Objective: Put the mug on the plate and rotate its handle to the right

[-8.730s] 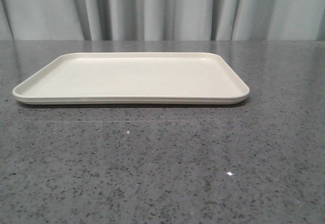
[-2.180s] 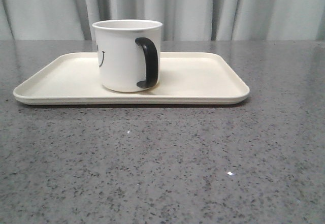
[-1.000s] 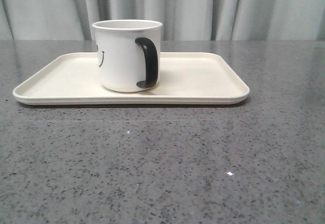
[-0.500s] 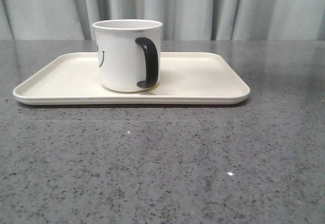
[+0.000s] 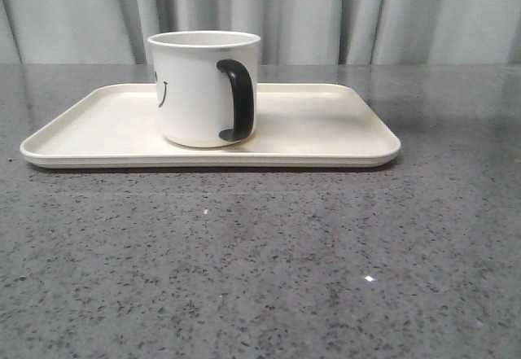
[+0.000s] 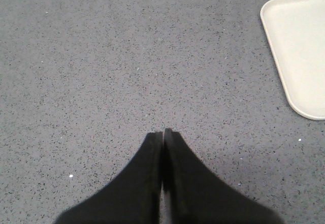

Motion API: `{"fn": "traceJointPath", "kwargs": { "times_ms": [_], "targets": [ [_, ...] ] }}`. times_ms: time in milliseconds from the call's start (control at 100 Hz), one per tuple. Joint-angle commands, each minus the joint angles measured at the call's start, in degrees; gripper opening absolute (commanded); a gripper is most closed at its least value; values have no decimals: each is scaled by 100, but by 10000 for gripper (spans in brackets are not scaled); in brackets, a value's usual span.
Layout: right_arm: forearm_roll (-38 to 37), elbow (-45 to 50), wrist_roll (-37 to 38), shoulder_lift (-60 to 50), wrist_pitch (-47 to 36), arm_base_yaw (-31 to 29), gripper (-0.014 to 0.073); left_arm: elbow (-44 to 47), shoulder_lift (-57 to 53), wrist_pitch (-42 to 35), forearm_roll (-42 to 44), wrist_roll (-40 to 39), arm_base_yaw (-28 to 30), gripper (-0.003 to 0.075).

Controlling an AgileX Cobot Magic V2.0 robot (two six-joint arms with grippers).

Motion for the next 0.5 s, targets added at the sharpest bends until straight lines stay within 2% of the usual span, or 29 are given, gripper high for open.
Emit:
{"fn": "traceJointPath", "kwargs": {
  "times_ms": [0, 490],
  "targets": [
    [154, -210, -69, -164, -296, 121, 550, -125, 11, -269, 178, -58, -41, -20],
    [356, -210, -63, 276, -403, 246, 550, -125, 11, -260, 178, -58, -41, -20]
  ]
}}
